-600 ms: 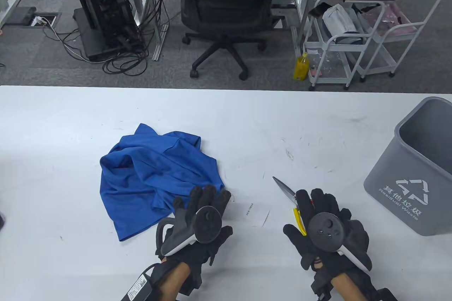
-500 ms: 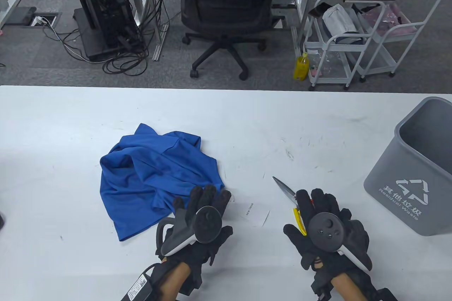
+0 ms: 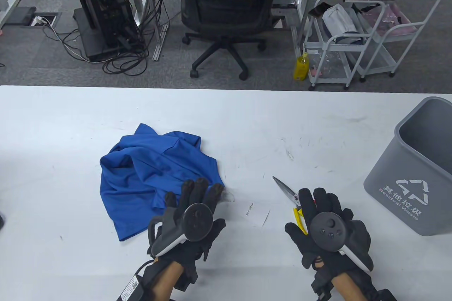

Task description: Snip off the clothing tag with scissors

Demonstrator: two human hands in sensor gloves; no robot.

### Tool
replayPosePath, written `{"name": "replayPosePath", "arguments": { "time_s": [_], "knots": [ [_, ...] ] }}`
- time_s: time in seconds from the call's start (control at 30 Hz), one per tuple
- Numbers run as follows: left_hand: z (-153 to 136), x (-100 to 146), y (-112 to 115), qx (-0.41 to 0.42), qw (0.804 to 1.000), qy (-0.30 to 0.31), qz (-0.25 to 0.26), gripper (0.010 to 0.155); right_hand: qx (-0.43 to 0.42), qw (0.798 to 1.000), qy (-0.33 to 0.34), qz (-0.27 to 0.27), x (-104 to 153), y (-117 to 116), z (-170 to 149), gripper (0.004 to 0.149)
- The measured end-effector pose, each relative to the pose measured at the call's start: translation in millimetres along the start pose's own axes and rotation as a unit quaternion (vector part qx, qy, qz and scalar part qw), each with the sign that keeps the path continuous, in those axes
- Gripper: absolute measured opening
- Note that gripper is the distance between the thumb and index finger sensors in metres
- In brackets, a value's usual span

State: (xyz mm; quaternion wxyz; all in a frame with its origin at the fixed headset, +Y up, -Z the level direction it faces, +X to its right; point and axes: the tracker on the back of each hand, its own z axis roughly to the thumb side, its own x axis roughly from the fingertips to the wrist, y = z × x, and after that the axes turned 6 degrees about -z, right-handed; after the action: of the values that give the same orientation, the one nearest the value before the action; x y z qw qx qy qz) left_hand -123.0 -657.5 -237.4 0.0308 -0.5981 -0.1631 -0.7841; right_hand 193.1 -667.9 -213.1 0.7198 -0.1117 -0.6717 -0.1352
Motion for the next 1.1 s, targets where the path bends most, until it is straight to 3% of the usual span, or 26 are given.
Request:
{"name": "replayPosePath", "arguments": {
  "time_s": [0.13, 0.27, 0.47, 0.7, 0.97, 1.1],
  "knots": [
    [-14.3, -4.7, -11.2, 0.022, 1.000, -0.018, 0.005, 0.081, -0.002, 1.000, -0.001, -0.002, -0.2, 1.0, -1.0, 0.085],
    [-25.2, -15.5, -23.7, -0.029, 0.999, -0.038, -0.009, 0.084, -0.003, 1.000, 0.004, -0.003, -0.6, 1.4, -1.0, 0.085],
    [-44.1, -51.5, -40.4, -0.071, 0.994, -0.041, -0.073, 0.093, -0.006, 1.000, 0.011, -0.002, -1.7, 1.1, -0.4, 0.085],
    [-58.7, -101.5, -19.1, -0.187, 0.961, -0.088, -0.183, 0.106, -0.012, 1.000, 0.008, 0.001, -2.5, 1.1, -0.9, 0.085],
    [-77.3, -139.9, 10.6, -0.197, 0.933, -0.152, -0.259, 0.102, -0.016, 1.000, -0.002, 0.004, -4.7, 1.9, -3.2, 0.085],
    [-85.5, -147.5, 21.4, -0.173, 0.933, -0.168, -0.266, 0.092, -0.018, 1.000, -0.006, 0.008, -6.0, 1.7, -4.4, 0.085]
  ]
}}
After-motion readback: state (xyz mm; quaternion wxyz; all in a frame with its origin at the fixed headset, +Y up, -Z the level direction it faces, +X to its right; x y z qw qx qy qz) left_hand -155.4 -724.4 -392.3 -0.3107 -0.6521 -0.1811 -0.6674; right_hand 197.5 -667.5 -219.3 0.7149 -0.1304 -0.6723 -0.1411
